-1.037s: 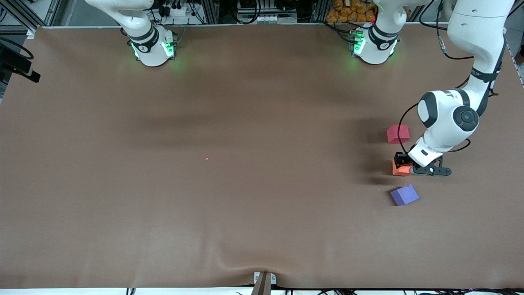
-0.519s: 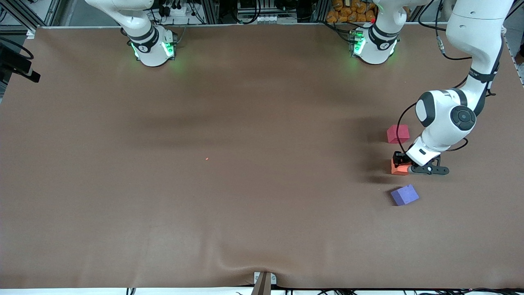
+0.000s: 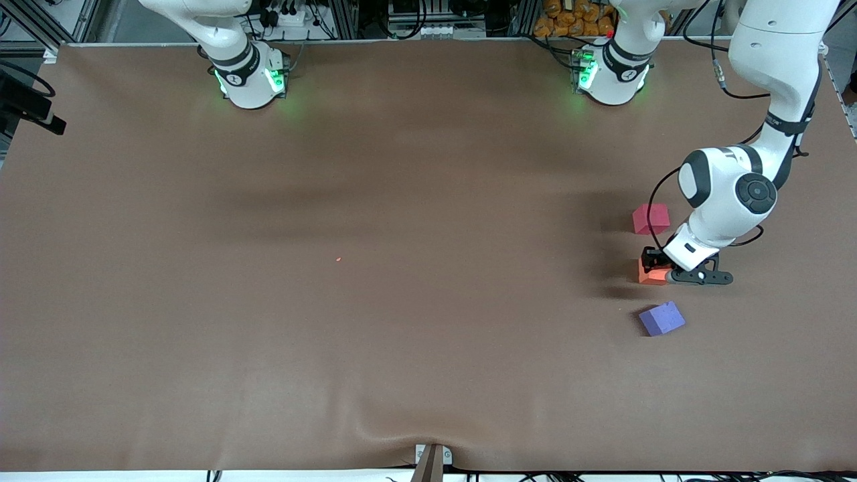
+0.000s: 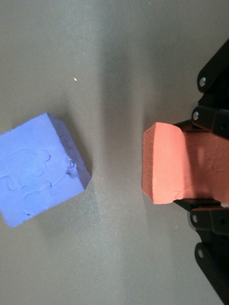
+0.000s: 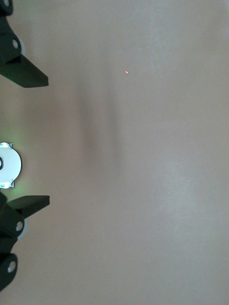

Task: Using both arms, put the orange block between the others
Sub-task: 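Lower the orange cube onto the table between the pink and blue cubes, then open the left gripper and withdraw it from the orange cube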

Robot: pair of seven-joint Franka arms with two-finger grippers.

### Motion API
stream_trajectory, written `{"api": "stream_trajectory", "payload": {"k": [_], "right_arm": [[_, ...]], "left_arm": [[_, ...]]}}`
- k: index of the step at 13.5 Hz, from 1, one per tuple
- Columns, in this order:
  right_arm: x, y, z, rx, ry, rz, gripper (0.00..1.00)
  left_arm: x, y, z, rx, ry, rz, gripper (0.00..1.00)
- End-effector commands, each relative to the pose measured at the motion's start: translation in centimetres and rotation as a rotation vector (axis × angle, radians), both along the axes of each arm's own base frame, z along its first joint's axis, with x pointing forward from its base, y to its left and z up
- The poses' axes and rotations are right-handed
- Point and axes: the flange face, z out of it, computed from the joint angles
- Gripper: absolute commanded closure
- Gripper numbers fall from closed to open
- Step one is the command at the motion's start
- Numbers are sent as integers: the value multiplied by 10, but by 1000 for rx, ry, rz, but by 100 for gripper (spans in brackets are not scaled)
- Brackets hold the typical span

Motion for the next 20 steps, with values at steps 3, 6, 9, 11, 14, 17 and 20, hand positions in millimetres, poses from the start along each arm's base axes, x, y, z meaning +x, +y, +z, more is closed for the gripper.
{"api": "stream_trajectory", "payload": {"k": [3,6,9,11,14,17,20], "right_arm": [[-4,3,5,-10,1,2,0],[-4,2,5,-10,1,0,0],[-5,2,5,-10,4,0,0],[-5,3,5,-10,7,2,0],[-5,3,5,-10,7,2,0],[-5,3,5,-10,9,2,0],[-5,3,5,-10,9,2,0]], "left_arm": [[-1,-1,-4,-12,-7,10,77],[0,-1,1,-11,-15,-1,0],[4,0,17,-13,-34,21,0],[13,-1,44,-19,-57,44,0],[45,-3,122,-41,-3,128,0],[66,-18,218,-49,78,234,0],[69,-26,303,-51,92,218,0]]}}
